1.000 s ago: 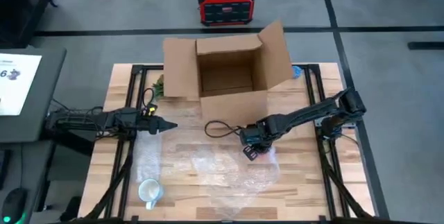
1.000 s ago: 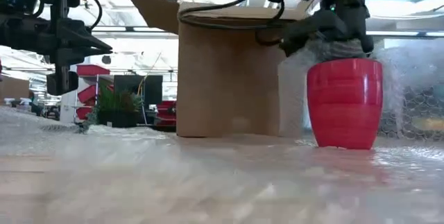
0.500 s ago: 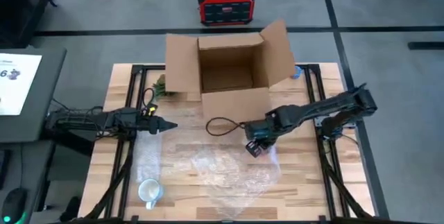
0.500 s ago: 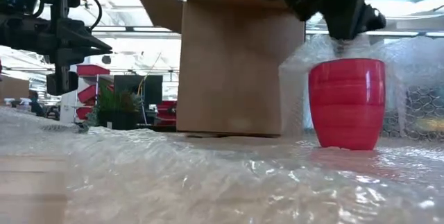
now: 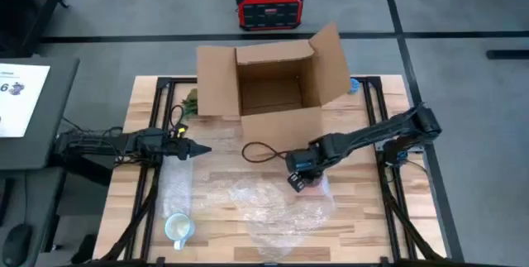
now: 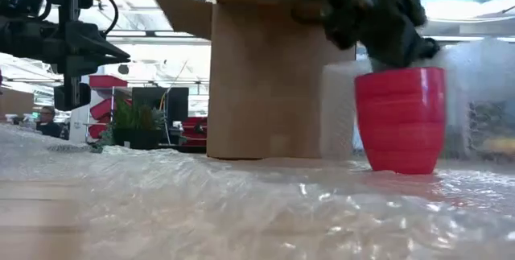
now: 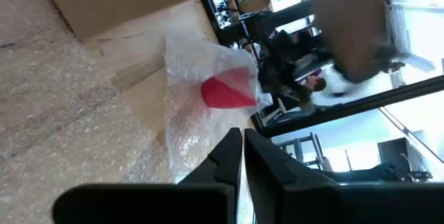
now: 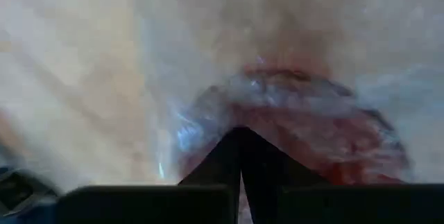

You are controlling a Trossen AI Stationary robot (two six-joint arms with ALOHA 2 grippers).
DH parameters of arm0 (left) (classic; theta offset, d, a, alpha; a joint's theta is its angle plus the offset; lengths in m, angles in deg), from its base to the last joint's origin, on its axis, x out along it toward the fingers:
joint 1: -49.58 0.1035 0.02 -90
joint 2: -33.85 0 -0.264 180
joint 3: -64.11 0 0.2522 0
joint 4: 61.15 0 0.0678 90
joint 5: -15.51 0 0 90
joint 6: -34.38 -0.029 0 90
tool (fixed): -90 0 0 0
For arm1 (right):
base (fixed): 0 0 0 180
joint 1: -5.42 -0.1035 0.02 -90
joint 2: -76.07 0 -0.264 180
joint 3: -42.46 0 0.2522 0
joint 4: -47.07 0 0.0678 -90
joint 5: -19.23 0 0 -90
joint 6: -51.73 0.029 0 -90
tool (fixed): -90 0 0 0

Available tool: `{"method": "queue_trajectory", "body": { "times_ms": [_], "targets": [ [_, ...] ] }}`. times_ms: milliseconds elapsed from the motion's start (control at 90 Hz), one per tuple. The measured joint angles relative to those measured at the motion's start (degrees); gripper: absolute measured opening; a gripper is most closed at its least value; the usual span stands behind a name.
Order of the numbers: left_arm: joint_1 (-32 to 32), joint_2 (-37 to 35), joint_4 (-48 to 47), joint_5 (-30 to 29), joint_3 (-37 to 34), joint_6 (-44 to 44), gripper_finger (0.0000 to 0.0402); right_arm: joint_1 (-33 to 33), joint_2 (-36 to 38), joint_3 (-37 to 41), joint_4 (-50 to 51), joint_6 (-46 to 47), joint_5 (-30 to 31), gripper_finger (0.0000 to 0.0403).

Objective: Wrap mug
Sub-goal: Wrap the red mug with bubble wrap

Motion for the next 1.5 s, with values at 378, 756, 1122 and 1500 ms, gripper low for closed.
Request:
{"method": "queue_trajectory", "body": {
  "times_ms": [378,756,1122,1500],
  "targets": [
    [0.0,0.0,0.0,0.0,0.0,0.0,0.0,-0.9,-3.8,3.8,-3.2,-1.3,-1.5,0.0001],
    [0.0,0.0,0.0,0.0,0.0,-0.1,0.0,-0.7,3.5,-5.9,8.0,-4.4,-2.2,0.0],
    [0.0,0.0,0.0,0.0,0.0,-0.8,0.0,-7.6,8.7,-7.4,7.5,-25.0,-1.3,0.0081],
    [0.0,0.0,0.0,0.0,0.0,-0.5,0.0,-7.8,-2.7,-7.4,7.6,-24.4,6.6,0.0253]
  ]
}}
